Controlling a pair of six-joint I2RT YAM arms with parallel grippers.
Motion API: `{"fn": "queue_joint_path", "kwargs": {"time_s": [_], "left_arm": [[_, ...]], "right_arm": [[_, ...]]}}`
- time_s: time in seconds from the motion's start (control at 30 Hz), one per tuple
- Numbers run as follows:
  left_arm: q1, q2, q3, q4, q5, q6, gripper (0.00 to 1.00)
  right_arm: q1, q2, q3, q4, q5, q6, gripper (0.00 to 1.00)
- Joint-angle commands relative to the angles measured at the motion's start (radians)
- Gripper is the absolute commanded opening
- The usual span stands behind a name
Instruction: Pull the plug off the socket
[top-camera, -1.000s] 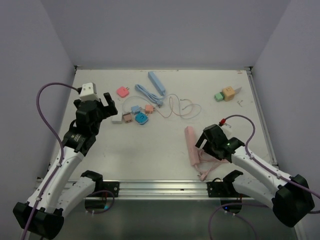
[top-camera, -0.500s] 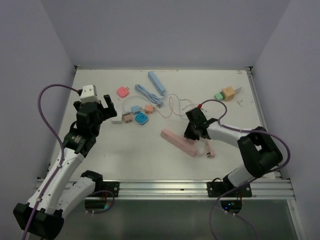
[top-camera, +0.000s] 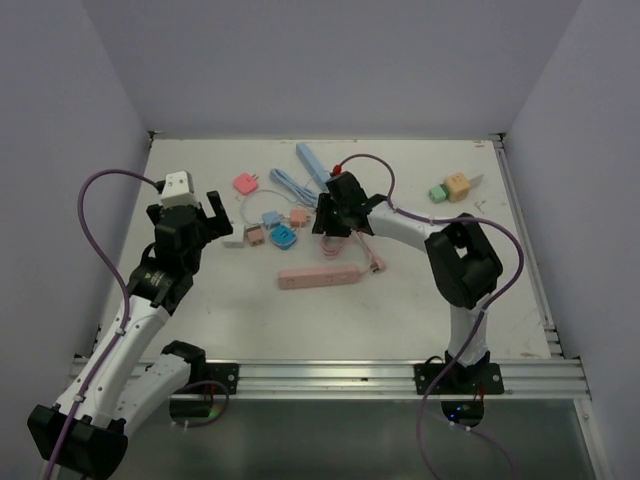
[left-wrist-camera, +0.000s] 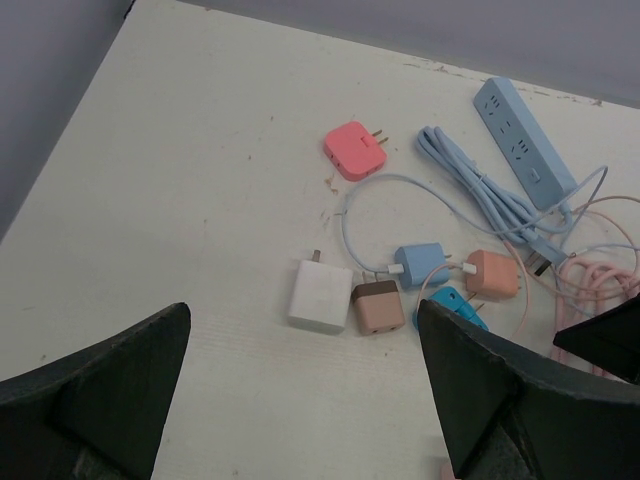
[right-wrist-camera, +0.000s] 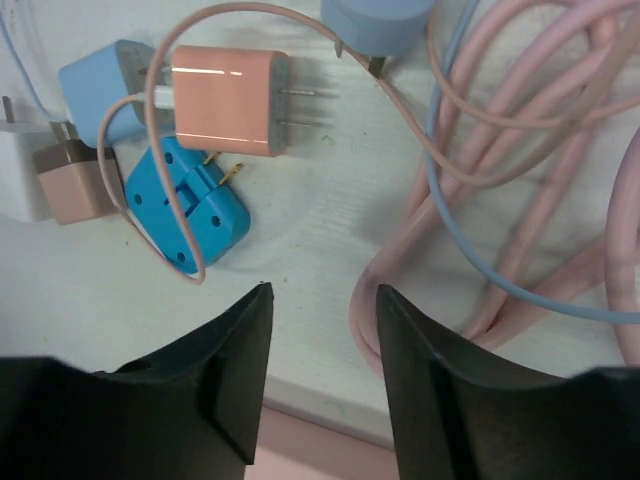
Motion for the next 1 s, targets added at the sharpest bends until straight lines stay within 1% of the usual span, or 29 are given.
{"fn": "queue_joint_path", "kwargs": {"time_s": [0.0, 0.03, 0.1, 0.17, 0.3, 0.37, 0.4, 0.47, 0.5, 0.53, 0.6, 0.63, 0.7, 0.83, 0.97], "left_arm": [[0.004, -0.004, -0.005, 0.032, -0.022, 0.026, 0.99], [0.004, -0.007, -0.004, 0.032, -0.019, 0.024, 0.99], [0.004, -0.008, -0.004, 0.029, -0.017, 0.024, 0.99], [0.004, -0.008, -0.004, 0.031, -0.017, 0.024, 0.99], [0.003, -0.010, -0.004, 0.028, -0.017, 0.024, 0.99], [0.004, -0.008, -0.007, 0.029, -0.017, 0.024, 0.99], [0.004, -0.008, -0.007, 0.029, -0.016, 0.023, 0.99], [0.004, -0.004, -0.005, 0.029, -0.016, 0.024, 0.99], [0.004, -0.002, -0.007, 0.029, -0.014, 0.024, 0.99], [0.004, -0.002, -0.007, 0.029, -0.011, 0.021, 0.99], [0.004, -0.004, -0.007, 0.031, -0.004, 0.021, 0.99], [0.004, -0.005, -0.008, 0.031, -0.002, 0.021, 0.99], [0.004, -0.008, -0.011, 0.034, 0.002, 0.021, 0.99], [0.004, -0.002, -0.013, 0.038, 0.012, 0.021, 0.99], [0.004, 0.007, -0.014, 0.040, 0.015, 0.021, 0.99]], "right_arm": [[-0.002, -0.067, 0.056, -0.079, -0.007, -0.100, 0.52], [-0.002, -0.084, 0.053, -0.111, 0.015, -0.107, 0.65], [-0.002, -0.142, 0.048, -0.144, 0.044, -0.125, 0.77], [-0.003, -0.179, 0.047, -0.185, 0.101, -0.134, 0.82], [-0.035, -0.256, 0.050, -0.245, 0.240, -0.125, 0.87], [-0.074, -0.288, 0.045, -0.266, 0.359, -0.098, 0.90], [-0.089, -0.296, 0.038, -0.270, 0.397, -0.085, 0.94], [-0.150, -0.308, 0.036, -0.280, 0.449, -0.047, 0.98], [-0.170, -0.308, 0.038, -0.283, 0.510, -0.033, 0.99], [-0.216, -0.307, 0.042, -0.291, 0.533, -0.007, 0.99], [-0.258, -0.296, 0.053, -0.294, 0.602, 0.027, 0.99], [-0.301, -0.290, 0.058, -0.296, 0.631, 0.057, 0.99], [-0.338, -0.261, 0.080, -0.296, 0.682, 0.080, 0.99], [-0.434, -0.178, 0.159, -0.309, 0.727, 0.120, 0.99], [-0.497, -0.082, 0.260, -0.334, 0.727, 0.148, 0.99]]}}
